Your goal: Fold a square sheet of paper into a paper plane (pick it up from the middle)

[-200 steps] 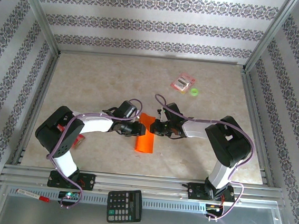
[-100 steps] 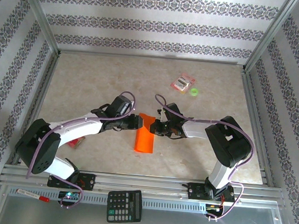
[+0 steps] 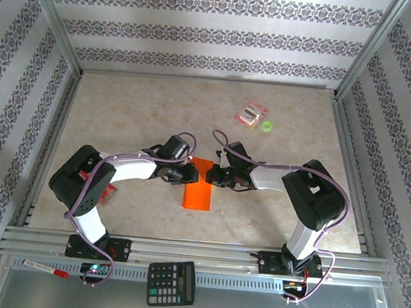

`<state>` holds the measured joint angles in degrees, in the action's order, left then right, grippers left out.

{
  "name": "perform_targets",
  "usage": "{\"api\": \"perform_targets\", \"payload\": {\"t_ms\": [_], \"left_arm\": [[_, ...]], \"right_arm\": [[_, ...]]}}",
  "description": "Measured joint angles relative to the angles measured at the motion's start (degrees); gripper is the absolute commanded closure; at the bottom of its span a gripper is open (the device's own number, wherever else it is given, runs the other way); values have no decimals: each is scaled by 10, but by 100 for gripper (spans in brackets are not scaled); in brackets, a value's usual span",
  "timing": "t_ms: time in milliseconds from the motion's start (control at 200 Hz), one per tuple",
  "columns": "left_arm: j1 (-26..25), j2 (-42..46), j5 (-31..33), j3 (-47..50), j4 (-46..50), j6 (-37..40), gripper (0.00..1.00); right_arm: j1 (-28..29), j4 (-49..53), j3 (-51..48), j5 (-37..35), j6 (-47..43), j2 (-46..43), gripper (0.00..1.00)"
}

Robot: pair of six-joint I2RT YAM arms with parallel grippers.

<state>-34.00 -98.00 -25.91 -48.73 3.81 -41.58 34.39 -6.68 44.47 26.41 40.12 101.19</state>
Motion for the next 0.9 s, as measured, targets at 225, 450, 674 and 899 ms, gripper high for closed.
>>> {"api": "perform_targets", "payload": {"t_ms": [225,450,674,899], "left_arm": [[10,-11,-2,16,-22,0,83],[15,-9,-21,21,-36,-2,76],[25,-5,-24,4,-34,-2,75],[48,-16,-26,-25,-34,7,76]], "right_arm": [[0,0,0,0,0,0,100],[0,0,0,0,0,0,100],[0,0,0,0,0,0,100],[0,0,0,0,-2,0,100]]}}
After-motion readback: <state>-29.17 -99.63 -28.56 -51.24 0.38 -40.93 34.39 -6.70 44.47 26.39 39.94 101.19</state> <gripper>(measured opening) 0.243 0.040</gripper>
